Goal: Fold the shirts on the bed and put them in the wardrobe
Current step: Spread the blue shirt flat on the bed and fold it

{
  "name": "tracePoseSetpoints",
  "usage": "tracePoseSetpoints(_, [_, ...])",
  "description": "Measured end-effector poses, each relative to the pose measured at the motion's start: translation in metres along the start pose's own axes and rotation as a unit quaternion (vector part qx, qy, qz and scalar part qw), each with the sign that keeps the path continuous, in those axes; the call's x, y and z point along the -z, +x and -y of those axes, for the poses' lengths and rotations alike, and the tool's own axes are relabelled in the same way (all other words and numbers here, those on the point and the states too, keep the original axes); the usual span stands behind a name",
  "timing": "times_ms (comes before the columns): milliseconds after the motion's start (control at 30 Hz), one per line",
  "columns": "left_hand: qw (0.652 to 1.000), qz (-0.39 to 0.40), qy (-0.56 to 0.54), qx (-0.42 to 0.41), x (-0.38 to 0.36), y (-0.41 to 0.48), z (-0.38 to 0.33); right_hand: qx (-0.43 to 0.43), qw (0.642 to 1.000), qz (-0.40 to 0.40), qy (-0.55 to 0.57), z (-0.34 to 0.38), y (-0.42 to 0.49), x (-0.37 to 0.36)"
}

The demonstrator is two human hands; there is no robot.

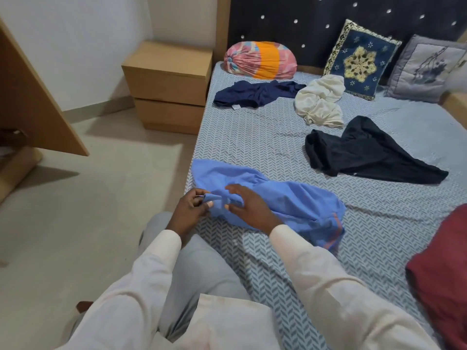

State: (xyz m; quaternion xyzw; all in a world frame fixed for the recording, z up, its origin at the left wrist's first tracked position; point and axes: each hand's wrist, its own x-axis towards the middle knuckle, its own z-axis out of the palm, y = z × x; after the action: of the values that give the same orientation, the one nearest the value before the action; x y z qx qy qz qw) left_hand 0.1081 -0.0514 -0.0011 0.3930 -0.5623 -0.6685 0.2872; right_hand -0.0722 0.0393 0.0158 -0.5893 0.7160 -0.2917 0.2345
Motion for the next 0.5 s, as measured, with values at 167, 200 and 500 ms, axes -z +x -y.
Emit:
tracePoseSetpoints(167, [0.994,-0.105,0.030,-0.009,0.007,-0.007,0.004,0.022,0.999,-0.016,-0.017,0.018,0.023,-0.026])
tracePoseSetpoints(200, [0.990,-0.125,0.056,-0.017,0.008,-0.007,0.004,0.013,0.999,-0.027,-0.014,0.018,0.026,-0.027])
tracePoseSetpoints(500, [0.958,-0.129,0.218,-0.133,-0.003,-0.014,-0.012,-0.002,0.997,-0.077,-0.013,0.023,0.024,-0.024])
